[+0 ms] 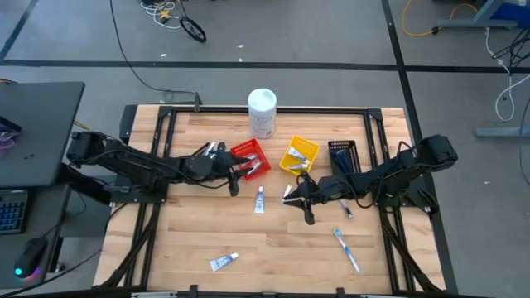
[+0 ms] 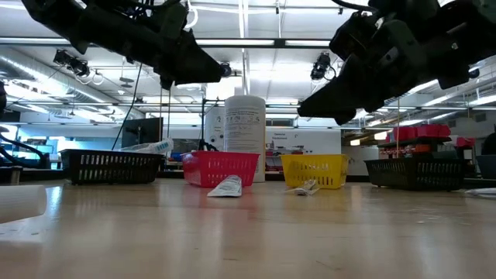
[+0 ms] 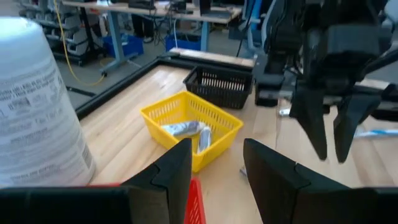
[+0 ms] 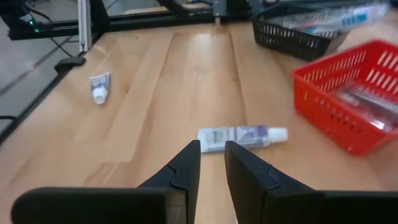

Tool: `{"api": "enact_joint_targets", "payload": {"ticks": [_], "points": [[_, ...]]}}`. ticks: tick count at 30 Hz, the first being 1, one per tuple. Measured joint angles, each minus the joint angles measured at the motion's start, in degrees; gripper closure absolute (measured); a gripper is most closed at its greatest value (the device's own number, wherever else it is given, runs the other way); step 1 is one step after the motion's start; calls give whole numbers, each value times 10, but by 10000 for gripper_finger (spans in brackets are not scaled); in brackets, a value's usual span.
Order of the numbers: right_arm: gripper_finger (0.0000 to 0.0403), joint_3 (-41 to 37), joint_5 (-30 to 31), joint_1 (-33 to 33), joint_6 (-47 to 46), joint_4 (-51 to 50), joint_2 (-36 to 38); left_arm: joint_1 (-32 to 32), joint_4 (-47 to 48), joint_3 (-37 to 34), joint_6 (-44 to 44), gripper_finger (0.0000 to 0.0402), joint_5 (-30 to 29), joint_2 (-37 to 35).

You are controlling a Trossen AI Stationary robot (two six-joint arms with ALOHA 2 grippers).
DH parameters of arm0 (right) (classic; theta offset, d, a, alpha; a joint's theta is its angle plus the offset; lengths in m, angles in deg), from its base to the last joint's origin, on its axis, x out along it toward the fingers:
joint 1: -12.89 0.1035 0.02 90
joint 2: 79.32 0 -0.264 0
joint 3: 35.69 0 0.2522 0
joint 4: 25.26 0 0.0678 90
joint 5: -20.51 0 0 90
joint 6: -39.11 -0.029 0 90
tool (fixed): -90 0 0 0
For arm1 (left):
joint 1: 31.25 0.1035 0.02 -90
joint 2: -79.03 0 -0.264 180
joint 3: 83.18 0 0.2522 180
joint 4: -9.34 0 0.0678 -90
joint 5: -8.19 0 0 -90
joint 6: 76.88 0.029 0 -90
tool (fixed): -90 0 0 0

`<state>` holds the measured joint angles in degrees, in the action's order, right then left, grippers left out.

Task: Pick & Place Travel size toiletries
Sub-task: Put the left silver nail clipper into the red basket

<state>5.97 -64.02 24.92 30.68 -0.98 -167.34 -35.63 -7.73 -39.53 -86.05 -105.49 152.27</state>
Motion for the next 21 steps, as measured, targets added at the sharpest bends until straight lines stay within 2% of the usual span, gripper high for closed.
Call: {"api": "enact_joint_targets", "payload": {"ticks": [10, 17, 21], "points": [[322, 0, 68, -4, 71, -5, -1, 0, 1, 0, 0, 248, 6, 0], [322, 0, 57, -27, 95, -1, -1, 0, 1, 0, 0, 248, 5, 0], [321, 0, 19, -50, 102, -1, -1, 0, 0, 0, 5, 248, 2, 0]]}}
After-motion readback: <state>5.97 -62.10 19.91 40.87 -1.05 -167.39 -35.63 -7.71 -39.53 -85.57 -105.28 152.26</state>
